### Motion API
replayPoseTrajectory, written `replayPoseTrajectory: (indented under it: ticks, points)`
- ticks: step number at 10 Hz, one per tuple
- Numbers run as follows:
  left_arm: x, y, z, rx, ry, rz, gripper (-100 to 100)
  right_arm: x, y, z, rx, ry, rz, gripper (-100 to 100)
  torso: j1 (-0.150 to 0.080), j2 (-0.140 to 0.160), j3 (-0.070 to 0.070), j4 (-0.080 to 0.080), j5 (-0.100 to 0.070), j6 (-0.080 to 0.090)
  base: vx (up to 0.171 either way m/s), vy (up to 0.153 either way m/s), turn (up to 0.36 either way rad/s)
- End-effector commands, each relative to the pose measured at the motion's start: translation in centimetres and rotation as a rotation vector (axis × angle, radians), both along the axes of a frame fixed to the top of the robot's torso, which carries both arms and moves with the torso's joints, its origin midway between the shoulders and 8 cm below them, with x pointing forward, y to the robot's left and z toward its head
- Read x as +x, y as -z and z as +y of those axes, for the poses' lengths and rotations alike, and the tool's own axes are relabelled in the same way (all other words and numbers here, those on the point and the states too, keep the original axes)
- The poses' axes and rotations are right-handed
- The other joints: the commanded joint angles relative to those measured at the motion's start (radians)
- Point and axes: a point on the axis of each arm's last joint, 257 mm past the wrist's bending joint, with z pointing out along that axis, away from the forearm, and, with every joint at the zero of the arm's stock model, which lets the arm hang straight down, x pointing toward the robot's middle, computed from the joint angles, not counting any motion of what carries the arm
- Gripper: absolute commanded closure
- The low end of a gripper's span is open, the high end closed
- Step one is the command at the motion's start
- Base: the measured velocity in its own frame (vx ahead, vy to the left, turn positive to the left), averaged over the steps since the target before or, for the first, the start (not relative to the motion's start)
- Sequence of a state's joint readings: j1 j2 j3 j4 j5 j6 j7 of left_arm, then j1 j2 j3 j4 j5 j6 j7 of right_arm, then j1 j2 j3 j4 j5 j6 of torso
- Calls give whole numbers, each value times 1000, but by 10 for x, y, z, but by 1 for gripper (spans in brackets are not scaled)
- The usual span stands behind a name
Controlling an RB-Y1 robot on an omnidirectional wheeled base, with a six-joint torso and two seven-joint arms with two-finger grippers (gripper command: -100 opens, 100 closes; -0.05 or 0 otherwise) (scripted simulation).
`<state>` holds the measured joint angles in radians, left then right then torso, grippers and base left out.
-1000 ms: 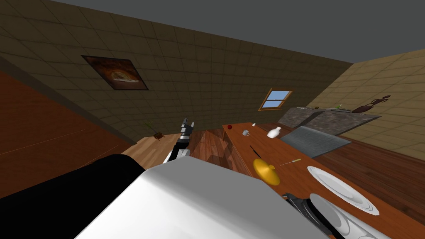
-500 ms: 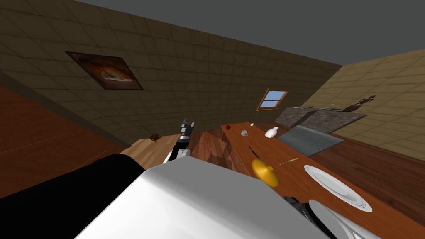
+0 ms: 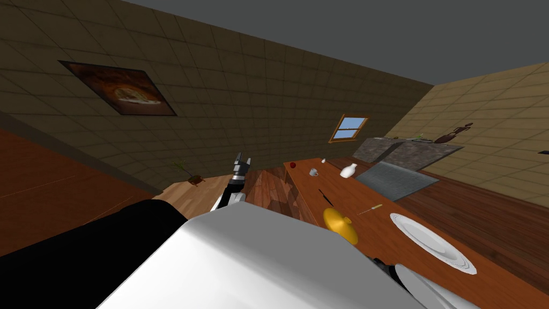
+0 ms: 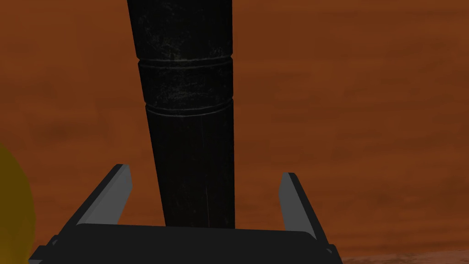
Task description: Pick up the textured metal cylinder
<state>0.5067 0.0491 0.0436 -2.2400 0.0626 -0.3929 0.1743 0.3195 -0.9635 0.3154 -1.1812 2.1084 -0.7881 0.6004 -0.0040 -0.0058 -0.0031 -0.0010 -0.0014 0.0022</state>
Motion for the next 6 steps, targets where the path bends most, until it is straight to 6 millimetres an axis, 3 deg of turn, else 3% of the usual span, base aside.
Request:
replayPoseTrajectory:
  ticks: [1, 4, 5, 6]
  points:
    - [0, 0, 0, 0, 0, 0, 0, -16, 3, 11, 9, 6, 11, -100, 0, 0, 0, 0, 0, 0, 68, -38, -64]
    - [0, 0, 0, 0, 0, 0, 0, -8, 2, 18, 20, -11, -3, -100, 1, 2, 1, 0, 0, 0, 22, -15, -4]
    - [0, 0, 0, 0, 0, 0, 0, -8, 2, 19, 21, -9, -4, 100, 1, 3, 1, 1, 0, 0, 0, 0, 0]
    - [0, 0, 0, 0, 0, 0, 0, -8, 2, 19, 20, -9, -4, 100, 1, 3, 2, 1, 0, 0, 0, 0, 0]
